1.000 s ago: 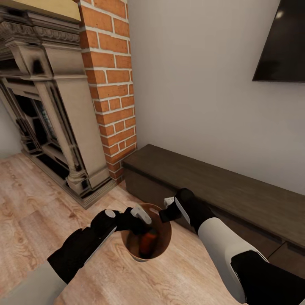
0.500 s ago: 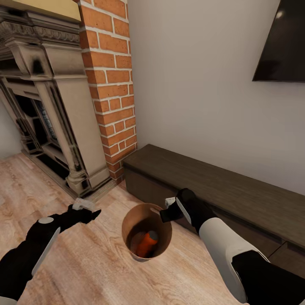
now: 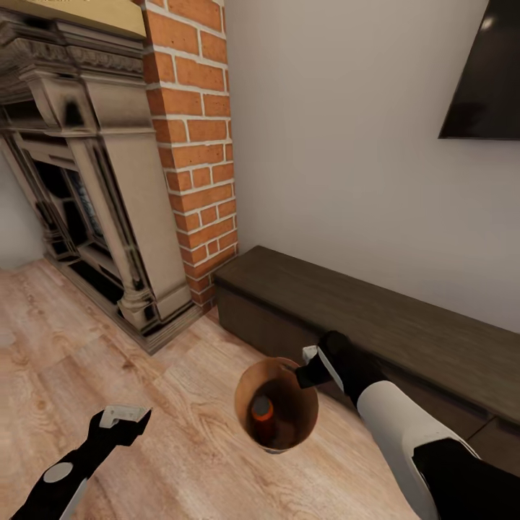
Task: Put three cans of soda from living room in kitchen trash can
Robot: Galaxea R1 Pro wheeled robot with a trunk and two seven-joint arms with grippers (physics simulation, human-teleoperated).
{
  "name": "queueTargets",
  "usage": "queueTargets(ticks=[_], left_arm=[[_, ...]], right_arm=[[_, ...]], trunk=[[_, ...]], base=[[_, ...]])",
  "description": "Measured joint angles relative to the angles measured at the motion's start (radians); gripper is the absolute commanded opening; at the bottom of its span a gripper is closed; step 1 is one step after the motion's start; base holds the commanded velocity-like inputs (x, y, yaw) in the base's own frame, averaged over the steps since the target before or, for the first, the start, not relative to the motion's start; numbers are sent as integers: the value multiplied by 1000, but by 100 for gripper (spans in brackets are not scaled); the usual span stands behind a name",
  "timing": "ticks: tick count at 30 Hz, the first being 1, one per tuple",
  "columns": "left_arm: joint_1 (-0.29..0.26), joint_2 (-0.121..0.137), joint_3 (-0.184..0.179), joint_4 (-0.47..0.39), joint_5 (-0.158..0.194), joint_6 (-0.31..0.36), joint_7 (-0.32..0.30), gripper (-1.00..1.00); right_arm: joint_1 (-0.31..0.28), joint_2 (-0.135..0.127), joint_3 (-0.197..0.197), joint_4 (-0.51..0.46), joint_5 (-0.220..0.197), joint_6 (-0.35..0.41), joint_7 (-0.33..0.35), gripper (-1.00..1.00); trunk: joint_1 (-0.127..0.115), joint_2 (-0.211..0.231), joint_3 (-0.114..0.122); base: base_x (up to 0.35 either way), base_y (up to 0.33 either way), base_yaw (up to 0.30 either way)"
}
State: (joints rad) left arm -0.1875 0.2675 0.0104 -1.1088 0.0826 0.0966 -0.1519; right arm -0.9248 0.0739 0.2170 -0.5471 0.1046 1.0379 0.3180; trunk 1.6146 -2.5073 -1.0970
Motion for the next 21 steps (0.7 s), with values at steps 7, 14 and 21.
queueTargets(ticks=[7,14,21], left_arm=[[32,-12,1,-2,0,-25,3,100],[43,-18,0,4,-1,-32,3,100],[43,-22,-1,8,-3,-33,4,100]], right_arm=[[44,-11,-2,-3,-46,-77,3,-100],[54,-3,4,-7,-51,-91,5,-100],[56,0,7,-2,-45,-93,3,-100]], trunk=[[0,0,0],[0,0,0],[0,0,0]], base=[[0,0,243],[0,0,256],[0,0,258]])
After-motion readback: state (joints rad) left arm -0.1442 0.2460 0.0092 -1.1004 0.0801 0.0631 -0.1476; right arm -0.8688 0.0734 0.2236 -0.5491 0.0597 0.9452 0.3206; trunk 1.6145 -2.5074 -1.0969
